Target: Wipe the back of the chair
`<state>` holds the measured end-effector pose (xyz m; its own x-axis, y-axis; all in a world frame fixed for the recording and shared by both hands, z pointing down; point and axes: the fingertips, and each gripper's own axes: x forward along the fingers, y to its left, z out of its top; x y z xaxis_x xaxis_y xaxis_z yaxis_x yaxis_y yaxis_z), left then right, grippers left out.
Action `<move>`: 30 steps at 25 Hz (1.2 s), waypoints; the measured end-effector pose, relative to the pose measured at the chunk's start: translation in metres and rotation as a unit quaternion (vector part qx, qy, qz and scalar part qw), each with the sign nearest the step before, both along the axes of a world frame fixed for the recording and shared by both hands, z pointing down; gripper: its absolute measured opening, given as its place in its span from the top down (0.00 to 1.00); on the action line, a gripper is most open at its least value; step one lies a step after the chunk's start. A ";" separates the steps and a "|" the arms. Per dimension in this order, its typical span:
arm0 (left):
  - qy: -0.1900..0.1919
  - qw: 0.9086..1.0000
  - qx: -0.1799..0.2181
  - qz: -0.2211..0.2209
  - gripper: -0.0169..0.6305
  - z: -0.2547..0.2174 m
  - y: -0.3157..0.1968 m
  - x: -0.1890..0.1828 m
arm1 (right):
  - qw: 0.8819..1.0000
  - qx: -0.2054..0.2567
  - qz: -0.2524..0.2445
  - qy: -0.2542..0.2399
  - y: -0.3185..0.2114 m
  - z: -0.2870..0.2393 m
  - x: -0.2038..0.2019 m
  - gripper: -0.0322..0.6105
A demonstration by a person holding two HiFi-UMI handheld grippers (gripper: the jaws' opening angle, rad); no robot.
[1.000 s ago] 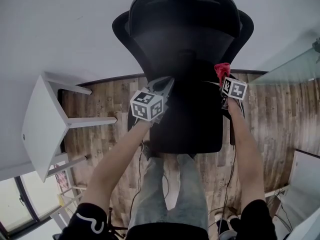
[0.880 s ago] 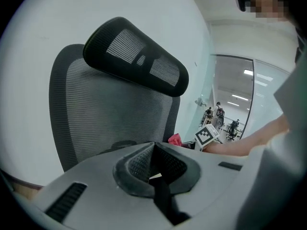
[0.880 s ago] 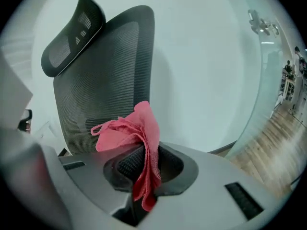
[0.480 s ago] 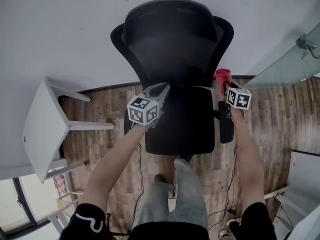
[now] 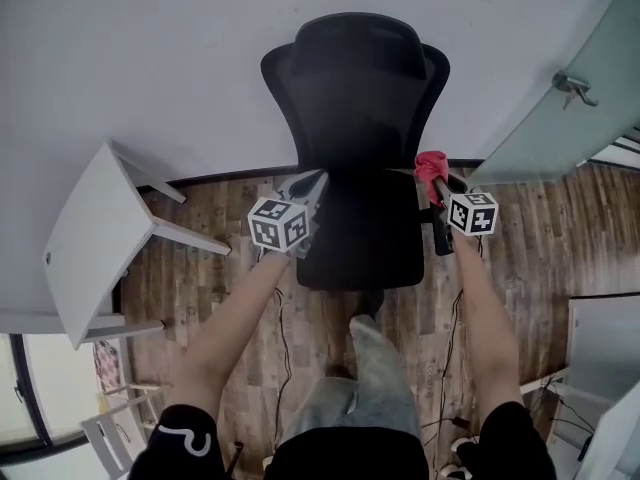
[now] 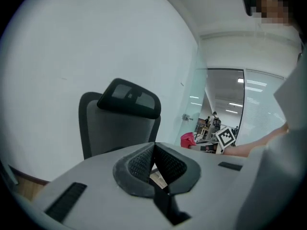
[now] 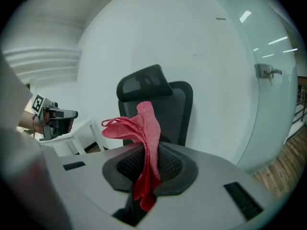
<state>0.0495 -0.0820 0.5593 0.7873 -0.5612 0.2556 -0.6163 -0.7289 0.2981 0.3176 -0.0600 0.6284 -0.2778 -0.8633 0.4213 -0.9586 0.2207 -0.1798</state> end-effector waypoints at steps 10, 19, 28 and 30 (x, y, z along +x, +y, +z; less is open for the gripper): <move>0.015 0.998 0.048 -0.041 0.94 -0.089 0.126 -0.078 | 0.998 0.061 -0.001 0.009 0.115 -0.128 -0.092 0.84; 0.041 0.995 0.056 -0.066 0.94 -0.145 0.229 -0.092 | 0.994 0.108 -0.018 -0.008 0.224 -0.207 -0.140 0.84; 0.022 0.993 0.082 -0.080 0.94 -0.162 0.308 -0.065 | 0.991 0.118 -0.057 -0.005 0.283 -0.234 -0.136 0.84; 0.018 0.993 0.080 -0.090 0.94 -0.164 0.324 -0.058 | 0.990 0.121 -0.068 -0.006 0.296 -0.235 -0.132 0.84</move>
<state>-0.0086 0.2417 0.3949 0.6779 -0.7245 0.1251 -0.7316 -0.6480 0.2119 0.1855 0.2359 0.3931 -0.4019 -0.8929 0.2029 -0.9153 0.3856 -0.1162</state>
